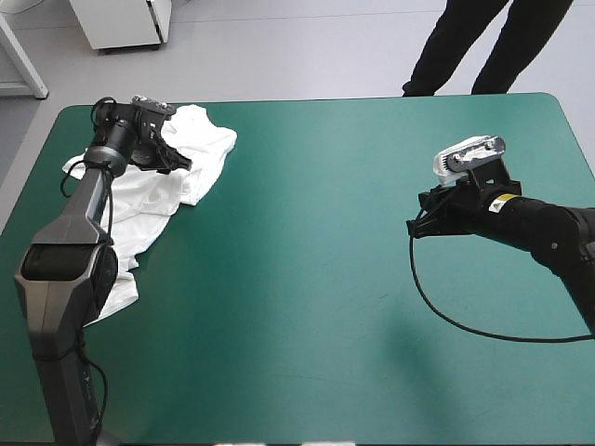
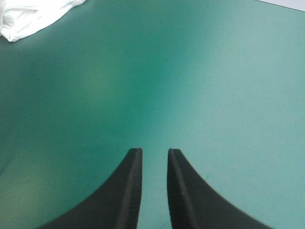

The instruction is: Fold the cloth

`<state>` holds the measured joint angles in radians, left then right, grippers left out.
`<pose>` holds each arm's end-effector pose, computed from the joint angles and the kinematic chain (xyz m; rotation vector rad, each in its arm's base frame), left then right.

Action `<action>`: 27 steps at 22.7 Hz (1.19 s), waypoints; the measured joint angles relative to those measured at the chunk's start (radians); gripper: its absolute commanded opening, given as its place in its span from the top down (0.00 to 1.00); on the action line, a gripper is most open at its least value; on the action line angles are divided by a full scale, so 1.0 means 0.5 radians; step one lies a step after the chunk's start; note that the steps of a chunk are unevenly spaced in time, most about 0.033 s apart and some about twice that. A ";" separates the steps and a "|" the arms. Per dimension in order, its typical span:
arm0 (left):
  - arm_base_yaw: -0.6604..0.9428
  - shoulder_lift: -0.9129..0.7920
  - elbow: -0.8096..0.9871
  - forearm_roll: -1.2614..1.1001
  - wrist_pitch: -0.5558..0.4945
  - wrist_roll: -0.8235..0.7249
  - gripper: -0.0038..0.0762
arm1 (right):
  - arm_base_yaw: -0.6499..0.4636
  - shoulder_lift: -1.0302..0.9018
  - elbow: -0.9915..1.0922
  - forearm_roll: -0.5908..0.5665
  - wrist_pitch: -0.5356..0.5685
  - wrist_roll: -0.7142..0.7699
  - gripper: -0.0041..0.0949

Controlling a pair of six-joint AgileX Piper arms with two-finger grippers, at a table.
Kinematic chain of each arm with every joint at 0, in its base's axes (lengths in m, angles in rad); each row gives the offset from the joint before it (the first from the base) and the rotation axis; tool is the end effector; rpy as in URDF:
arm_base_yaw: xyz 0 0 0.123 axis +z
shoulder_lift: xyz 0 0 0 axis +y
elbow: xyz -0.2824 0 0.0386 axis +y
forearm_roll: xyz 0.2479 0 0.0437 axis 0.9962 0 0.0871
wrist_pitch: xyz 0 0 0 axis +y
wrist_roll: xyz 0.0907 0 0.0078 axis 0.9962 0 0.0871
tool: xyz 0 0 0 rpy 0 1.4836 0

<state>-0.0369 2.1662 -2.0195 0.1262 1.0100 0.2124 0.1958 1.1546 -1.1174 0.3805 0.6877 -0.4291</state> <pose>0.4857 -0.0082 0.2629 0.3810 2.6172 0.2229 0.2345 0.0684 0.3812 -0.4846 2.1132 0.2964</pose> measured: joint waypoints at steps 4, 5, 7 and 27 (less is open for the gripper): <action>0.005 0.131 0.000 -0.029 -0.041 0.014 0.48 | 0.014 0.000 0.000 0.000 0.017 -0.028 0.76; 0.010 0.155 0.000 -0.047 -0.046 0.016 0.48 | 0.030 0.000 0.000 0.000 0.019 -0.029 0.76; 0.031 0.167 -0.010 -0.091 -0.060 0.016 0.48 | 0.074 0.001 0.000 0.000 0.019 -0.035 0.76; -0.059 0.200 -0.058 -0.563 0.279 0.436 0.98 | 0.244 0.002 0.000 -0.143 0.078 -0.041 0.77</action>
<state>-0.0661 2.2661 -2.0486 -0.1555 1.1494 0.4303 0.3180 1.1558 -1.1174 0.3091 0.7267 -0.4497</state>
